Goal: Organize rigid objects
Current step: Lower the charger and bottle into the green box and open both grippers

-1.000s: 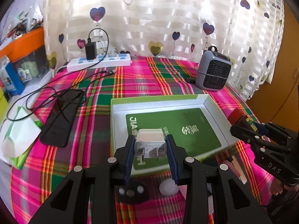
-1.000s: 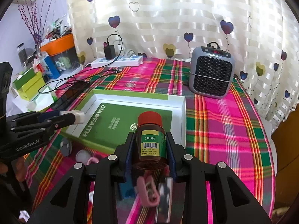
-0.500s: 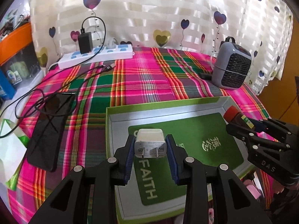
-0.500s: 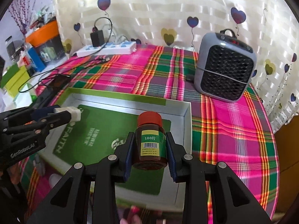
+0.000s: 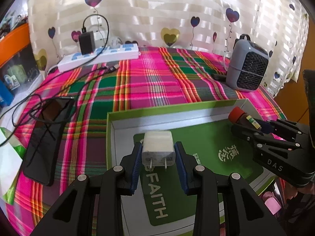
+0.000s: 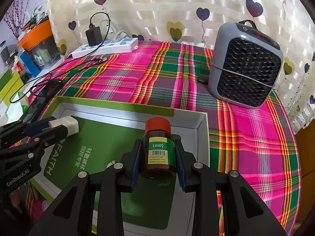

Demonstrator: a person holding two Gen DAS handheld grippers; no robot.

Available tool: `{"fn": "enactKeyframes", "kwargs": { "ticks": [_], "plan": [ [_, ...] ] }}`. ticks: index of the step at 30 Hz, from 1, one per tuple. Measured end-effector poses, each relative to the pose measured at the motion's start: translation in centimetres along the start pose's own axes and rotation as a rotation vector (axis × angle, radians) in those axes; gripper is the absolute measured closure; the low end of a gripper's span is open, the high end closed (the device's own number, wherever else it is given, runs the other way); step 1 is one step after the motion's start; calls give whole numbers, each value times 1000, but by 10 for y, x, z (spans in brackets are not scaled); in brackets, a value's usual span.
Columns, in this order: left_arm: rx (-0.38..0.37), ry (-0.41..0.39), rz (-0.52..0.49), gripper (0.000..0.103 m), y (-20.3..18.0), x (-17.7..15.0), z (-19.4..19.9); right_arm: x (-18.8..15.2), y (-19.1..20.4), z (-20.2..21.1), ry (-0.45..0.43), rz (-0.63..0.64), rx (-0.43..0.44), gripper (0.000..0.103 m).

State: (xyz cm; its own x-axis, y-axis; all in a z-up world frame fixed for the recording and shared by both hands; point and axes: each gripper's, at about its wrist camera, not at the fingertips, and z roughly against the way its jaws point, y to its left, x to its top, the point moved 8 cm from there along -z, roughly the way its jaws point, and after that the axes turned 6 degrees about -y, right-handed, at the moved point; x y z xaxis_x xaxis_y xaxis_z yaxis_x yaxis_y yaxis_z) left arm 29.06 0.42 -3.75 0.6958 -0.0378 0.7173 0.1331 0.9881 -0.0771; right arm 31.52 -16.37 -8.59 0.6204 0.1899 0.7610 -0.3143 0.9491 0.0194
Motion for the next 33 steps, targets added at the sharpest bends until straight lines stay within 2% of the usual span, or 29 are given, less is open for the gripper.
{"fn": "enactKeyframes", "kwargs": {
  "ticks": [3, 29, 31, 33],
  "plan": [
    [7, 23, 0, 71, 0, -6, -5, -2, 0, -3, 7, -2, 3, 70],
    [38, 22, -48, 71, -3, -8, -8, -1, -1, -7, -1, -25, 1, 69],
    [33, 20, -42, 71, -3, -8, -8, -1, -1, -6, -6, -24, 6, 59],
    [29, 21, -38, 71, -4, -9, -7, 0, 0, -6, -12, -27, 16, 54]
  ]
}}
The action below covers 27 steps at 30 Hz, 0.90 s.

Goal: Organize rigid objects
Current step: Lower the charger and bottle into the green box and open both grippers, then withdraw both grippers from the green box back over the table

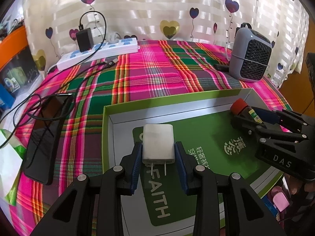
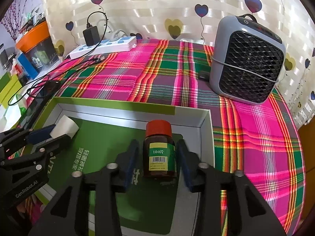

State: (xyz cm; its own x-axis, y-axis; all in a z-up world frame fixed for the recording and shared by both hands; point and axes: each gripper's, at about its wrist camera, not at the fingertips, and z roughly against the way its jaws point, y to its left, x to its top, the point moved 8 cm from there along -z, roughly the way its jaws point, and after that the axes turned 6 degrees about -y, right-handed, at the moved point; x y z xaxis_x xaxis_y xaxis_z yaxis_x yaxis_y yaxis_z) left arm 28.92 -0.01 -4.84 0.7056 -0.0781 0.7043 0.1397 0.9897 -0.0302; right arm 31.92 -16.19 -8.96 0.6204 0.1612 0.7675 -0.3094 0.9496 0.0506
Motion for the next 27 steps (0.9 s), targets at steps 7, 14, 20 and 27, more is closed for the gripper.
{"fn": "enactKeyframes", "kwargs": {
  "ticks": [7, 14, 20, 27],
  "plan": [
    [8, -15, -1, 67, 1, 1, 8, -2, 0, 5, -11, -13, 6, 51],
    [10, -52, 8, 66, 0, 2, 30, -7, 1, 17, -27, -26, 13, 50],
    [4, -76, 6, 66, -6, -2, 51, -12, 3, 33, -51, -33, 22, 50],
    [4, -106, 20, 66, -7, -11, 76, -19, 6, 56, -79, -47, 27, 50]
  ]
}}
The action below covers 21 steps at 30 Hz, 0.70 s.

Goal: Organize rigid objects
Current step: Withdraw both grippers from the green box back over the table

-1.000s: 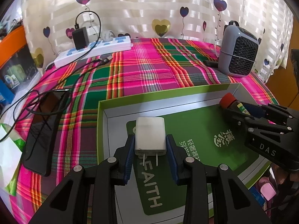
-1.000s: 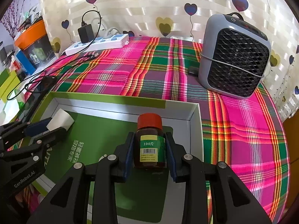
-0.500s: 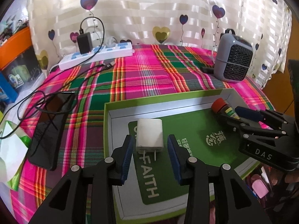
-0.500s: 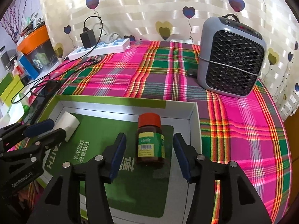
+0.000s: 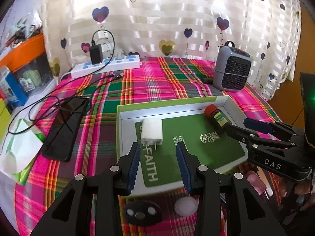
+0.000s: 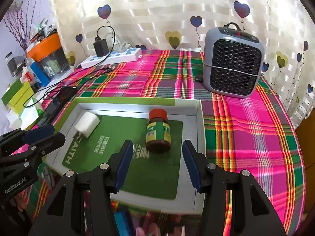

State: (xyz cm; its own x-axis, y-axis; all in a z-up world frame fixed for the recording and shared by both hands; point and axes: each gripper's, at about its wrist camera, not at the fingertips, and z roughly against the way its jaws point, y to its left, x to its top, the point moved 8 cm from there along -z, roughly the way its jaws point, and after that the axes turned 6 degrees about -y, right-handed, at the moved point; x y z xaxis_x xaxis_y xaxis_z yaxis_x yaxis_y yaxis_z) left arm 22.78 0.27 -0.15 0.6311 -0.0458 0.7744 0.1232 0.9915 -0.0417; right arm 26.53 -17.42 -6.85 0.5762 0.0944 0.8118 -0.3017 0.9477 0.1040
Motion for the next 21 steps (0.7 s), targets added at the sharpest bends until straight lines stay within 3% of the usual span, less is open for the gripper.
{"fn": "enactKeyframes", "kwargs": {
  "ticks": [21],
  "plan": [
    [-9, -52, 27, 66, 0, -37, 63, -32, 21, 63, -78, 8, 19, 50]
  ]
}}
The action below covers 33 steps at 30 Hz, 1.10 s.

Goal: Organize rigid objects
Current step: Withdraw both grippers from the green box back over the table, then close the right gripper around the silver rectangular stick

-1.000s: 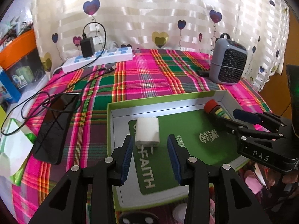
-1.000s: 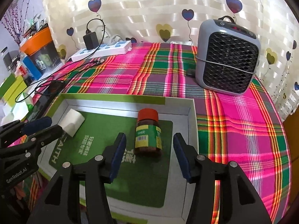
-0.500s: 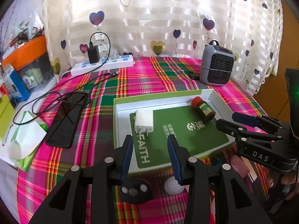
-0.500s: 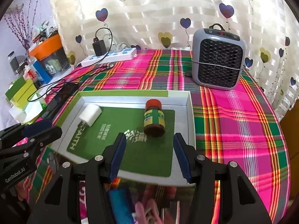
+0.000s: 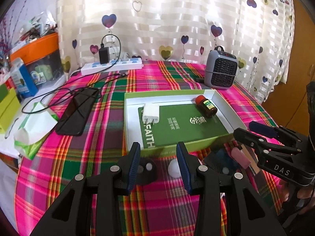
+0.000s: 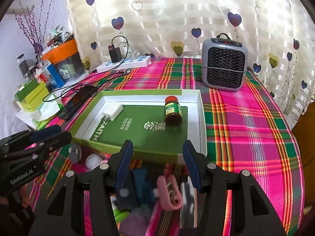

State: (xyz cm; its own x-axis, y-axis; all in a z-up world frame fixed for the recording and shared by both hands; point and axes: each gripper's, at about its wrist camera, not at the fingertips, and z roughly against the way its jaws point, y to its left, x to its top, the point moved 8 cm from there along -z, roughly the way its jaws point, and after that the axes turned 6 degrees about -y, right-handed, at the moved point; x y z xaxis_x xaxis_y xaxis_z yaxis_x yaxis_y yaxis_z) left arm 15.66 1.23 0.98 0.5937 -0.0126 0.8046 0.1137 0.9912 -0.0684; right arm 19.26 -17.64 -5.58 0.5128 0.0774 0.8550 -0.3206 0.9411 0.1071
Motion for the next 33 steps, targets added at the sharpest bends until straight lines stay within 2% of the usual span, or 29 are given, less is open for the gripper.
{"fn": "enactKeyframes", "kwargs": {
  "ticks": [13, 20, 33],
  "plan": [
    [12, 8, 47, 66, 21, -22, 17, -28, -9, 29, -13, 32, -67, 50],
    [8, 38, 71, 66, 27, -38, 14, -48, -14, 34, 12, 55, -97, 50],
    [0, 92, 80, 66, 28, -57, 4, -74, -34, 30, 92, 21, -135, 50]
  ]
}}
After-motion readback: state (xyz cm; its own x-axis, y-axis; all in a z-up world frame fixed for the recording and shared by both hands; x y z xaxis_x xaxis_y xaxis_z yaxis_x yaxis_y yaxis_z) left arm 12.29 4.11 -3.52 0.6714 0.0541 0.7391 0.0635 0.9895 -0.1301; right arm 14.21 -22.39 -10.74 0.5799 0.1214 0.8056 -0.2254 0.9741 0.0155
